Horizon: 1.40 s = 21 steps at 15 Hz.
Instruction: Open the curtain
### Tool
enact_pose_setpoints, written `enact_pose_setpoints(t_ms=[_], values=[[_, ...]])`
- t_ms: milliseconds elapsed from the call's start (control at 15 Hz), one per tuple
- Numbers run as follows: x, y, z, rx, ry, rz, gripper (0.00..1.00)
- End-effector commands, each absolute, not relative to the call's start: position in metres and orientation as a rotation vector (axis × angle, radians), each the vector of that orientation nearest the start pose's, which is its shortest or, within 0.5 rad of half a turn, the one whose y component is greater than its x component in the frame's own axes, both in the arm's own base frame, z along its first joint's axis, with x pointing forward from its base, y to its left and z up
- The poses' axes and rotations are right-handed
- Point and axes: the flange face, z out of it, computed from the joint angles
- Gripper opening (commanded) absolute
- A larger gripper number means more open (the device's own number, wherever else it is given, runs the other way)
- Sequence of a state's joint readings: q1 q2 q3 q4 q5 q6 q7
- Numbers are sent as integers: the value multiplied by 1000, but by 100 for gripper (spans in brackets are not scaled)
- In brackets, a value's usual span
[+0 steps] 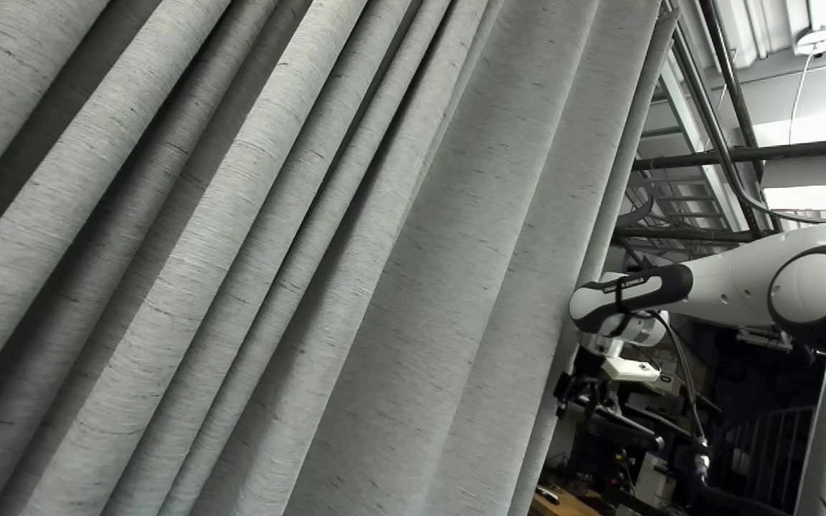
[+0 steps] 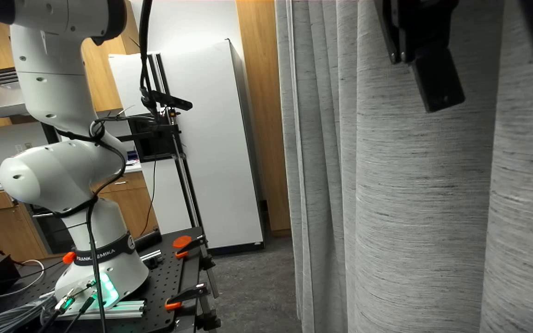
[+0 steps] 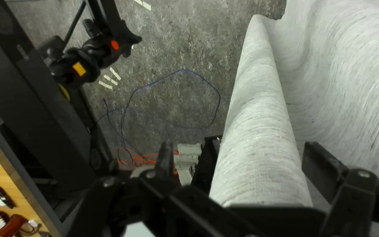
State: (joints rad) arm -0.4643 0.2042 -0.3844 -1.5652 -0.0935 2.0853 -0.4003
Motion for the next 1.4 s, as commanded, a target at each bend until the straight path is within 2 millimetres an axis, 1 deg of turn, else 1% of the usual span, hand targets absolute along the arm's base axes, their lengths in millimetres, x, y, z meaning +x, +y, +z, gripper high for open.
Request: enact_pose_setpoints(t_ms=[0, 267, 400, 800, 933, 1067, 1133, 1200, 1267, 1333], values=[[448, -468, 574, -3319, 630, -474, 100], [452, -444, 576, -3211, 574, -602, 100], [452, -437, 581, -3191, 588, -707, 100], [438, -433, 603, -3201, 666, -1172, 100], [431, -432, 604, -3188, 706, -1322, 100], [426, -430, 601, -3168, 755, -1457, 99], [424, -430, 598, -3161, 772, -1523, 85], [422, -429, 595, -3151, 787, -1576, 74], [420, -427, 591, -3144, 797, -1618, 71], [419, -427, 587, -3130, 817, -1654, 62]])
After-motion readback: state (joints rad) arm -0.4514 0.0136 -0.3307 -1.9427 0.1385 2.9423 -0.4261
